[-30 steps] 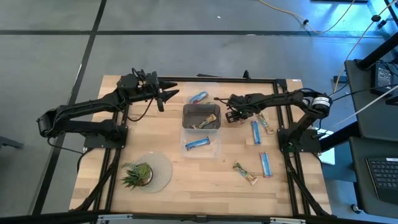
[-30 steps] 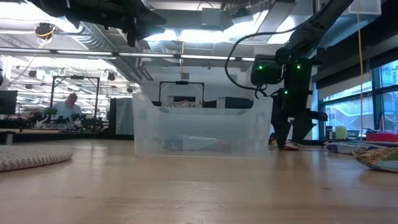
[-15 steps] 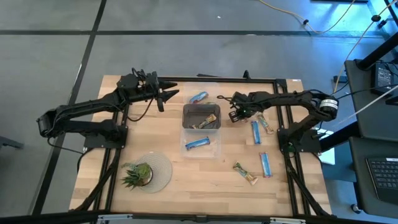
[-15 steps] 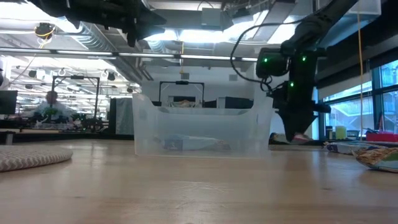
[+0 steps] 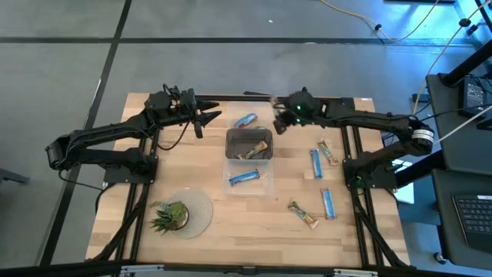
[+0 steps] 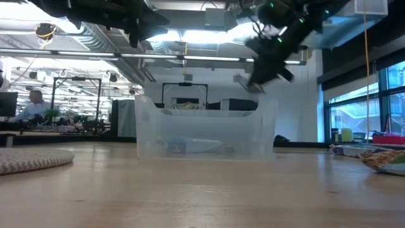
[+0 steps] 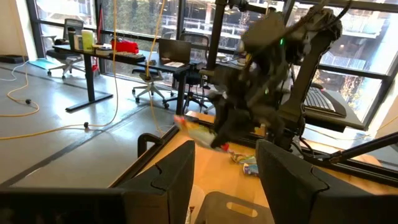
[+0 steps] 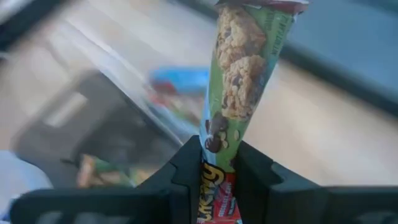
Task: Pick and place Granola Bars by type
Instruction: Put the red granola bar into the top transparent bin
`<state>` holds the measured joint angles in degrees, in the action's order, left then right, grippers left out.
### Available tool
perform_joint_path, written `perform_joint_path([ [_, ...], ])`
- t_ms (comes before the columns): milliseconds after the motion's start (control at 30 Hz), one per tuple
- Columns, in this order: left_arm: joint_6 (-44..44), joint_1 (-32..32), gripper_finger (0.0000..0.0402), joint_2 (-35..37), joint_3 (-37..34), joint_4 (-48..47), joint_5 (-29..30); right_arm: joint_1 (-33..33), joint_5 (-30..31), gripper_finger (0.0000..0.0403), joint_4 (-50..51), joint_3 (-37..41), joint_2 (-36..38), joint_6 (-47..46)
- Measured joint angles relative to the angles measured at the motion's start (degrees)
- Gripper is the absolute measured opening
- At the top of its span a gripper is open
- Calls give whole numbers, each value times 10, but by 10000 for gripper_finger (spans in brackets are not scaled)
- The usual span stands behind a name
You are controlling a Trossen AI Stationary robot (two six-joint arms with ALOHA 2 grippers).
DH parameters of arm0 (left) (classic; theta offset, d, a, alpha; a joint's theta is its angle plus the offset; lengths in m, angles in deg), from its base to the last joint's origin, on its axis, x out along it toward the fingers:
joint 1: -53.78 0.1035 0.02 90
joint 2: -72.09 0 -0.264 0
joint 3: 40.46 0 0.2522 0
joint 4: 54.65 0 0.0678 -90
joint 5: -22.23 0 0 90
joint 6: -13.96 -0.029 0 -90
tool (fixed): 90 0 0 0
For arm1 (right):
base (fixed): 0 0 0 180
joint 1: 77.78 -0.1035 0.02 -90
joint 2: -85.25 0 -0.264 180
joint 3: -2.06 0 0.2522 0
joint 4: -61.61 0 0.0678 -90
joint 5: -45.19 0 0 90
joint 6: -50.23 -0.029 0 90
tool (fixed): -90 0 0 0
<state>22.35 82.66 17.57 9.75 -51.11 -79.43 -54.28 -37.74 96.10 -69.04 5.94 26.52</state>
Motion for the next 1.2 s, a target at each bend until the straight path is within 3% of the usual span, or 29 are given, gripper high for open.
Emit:
perform_joint_path([
  [300,1,0,162,0,0,-33,0,1,-22,78,42,-185,-127,184],
  [500,13,0,165,0,0,-39,0,11,-40,78,104,-264,-230,243],
  [800,14,0,163,0,0,-39,0,17,-42,78,120,-281,-320,241],
  [1200,14,0,163,0,0,-39,0,18,-42,78,118,-278,-332,235],
])
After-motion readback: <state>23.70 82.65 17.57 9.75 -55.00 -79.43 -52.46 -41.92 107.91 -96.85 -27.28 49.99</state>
